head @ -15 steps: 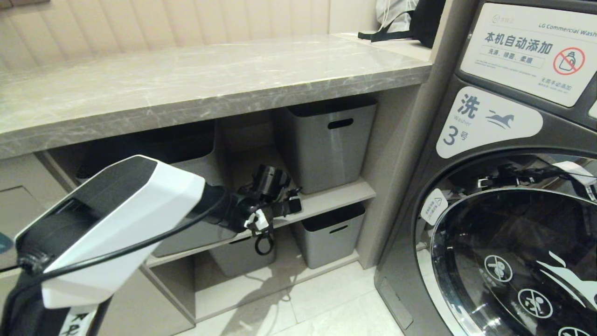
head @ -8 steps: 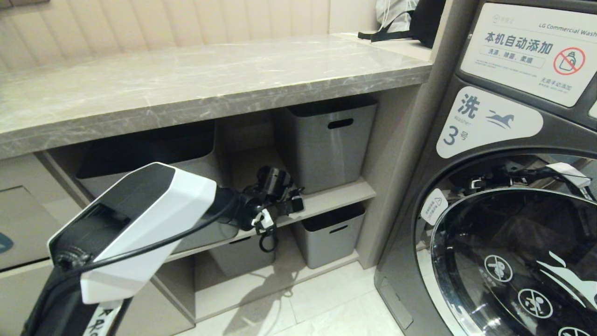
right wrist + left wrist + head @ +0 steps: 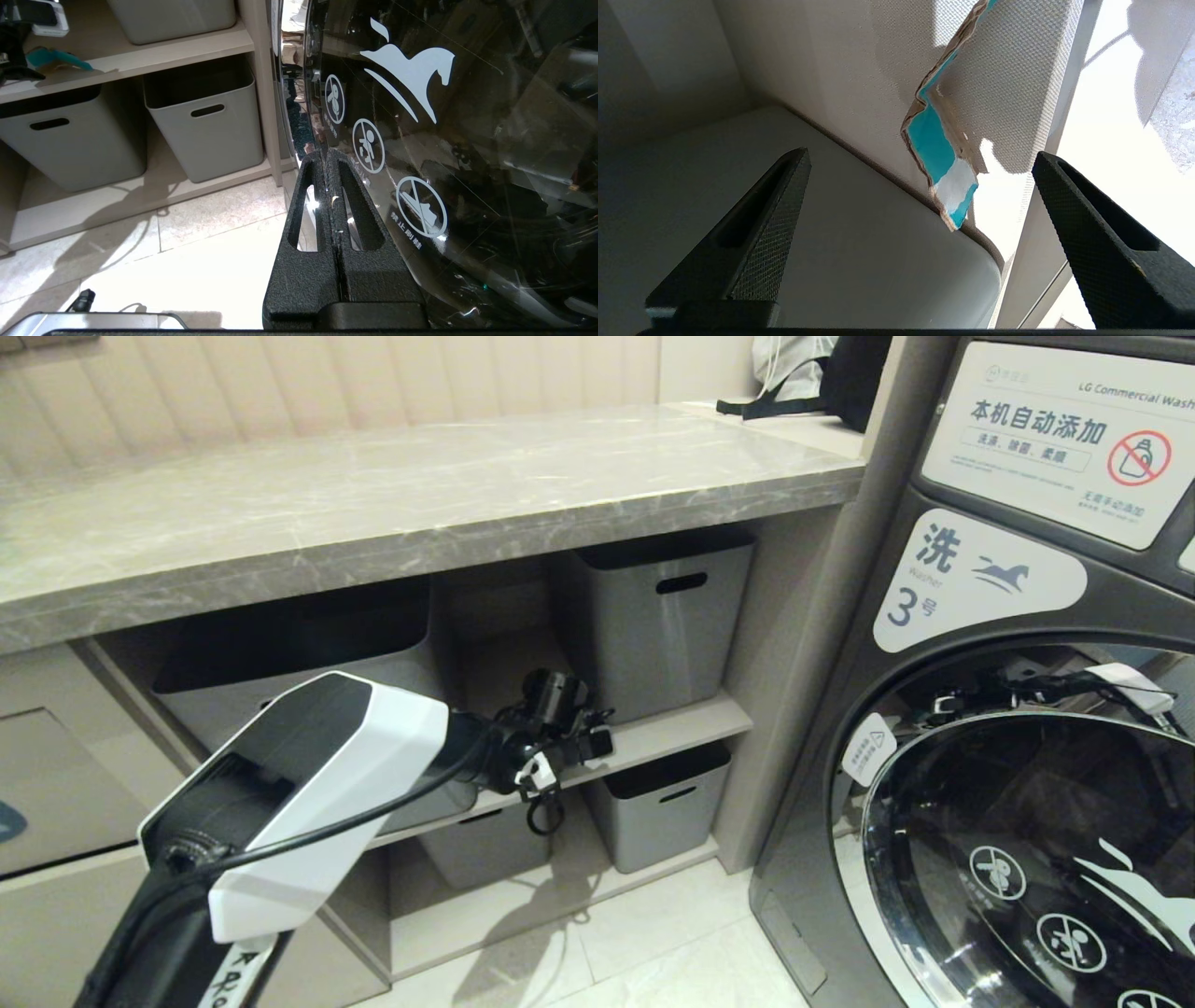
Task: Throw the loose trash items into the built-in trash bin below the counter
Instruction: Pick up the garbage
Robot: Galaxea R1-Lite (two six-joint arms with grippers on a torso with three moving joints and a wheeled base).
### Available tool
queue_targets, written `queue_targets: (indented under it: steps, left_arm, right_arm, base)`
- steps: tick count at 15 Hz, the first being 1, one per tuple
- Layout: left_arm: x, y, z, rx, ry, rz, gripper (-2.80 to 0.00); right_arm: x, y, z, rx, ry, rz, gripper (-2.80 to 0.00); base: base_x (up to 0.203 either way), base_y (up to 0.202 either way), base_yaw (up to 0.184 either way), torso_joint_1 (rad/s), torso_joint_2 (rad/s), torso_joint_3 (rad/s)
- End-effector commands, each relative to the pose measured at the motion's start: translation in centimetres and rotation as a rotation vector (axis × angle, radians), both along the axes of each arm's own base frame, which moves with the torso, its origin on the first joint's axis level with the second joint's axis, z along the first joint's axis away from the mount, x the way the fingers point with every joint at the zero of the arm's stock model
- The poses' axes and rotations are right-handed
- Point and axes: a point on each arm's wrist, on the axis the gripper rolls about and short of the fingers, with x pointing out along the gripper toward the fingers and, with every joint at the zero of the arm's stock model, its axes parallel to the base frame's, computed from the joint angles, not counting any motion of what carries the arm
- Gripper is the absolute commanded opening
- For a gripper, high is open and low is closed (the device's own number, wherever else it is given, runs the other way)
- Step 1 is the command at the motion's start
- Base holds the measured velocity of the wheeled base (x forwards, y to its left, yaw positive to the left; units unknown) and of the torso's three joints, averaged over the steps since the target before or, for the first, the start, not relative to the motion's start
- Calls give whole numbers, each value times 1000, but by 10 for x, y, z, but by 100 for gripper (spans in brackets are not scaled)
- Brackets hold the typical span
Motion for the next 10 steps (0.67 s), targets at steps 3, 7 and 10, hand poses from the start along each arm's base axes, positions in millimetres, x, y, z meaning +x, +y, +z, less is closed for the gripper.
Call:
queue_targets:
  steps: [3, 7, 10]
  left_arm:
    - [8, 3, -6, 5, -4, 13, 0]
    - [13, 4, -8, -1, -13, 18, 0]
    - [15, 4, -11, -1, -13, 19, 0]
  right_arm:
    - [0, 0, 0, 0, 1, 0, -280]
    - [0, 0, 0, 0, 0, 0, -280]
    - [0, 0, 0, 0, 1, 0, -280]
  base:
    - [0, 0, 0, 0, 0, 0]
    - [0, 0, 0, 0, 0, 0]
    - [0, 0, 0, 0, 0, 0]
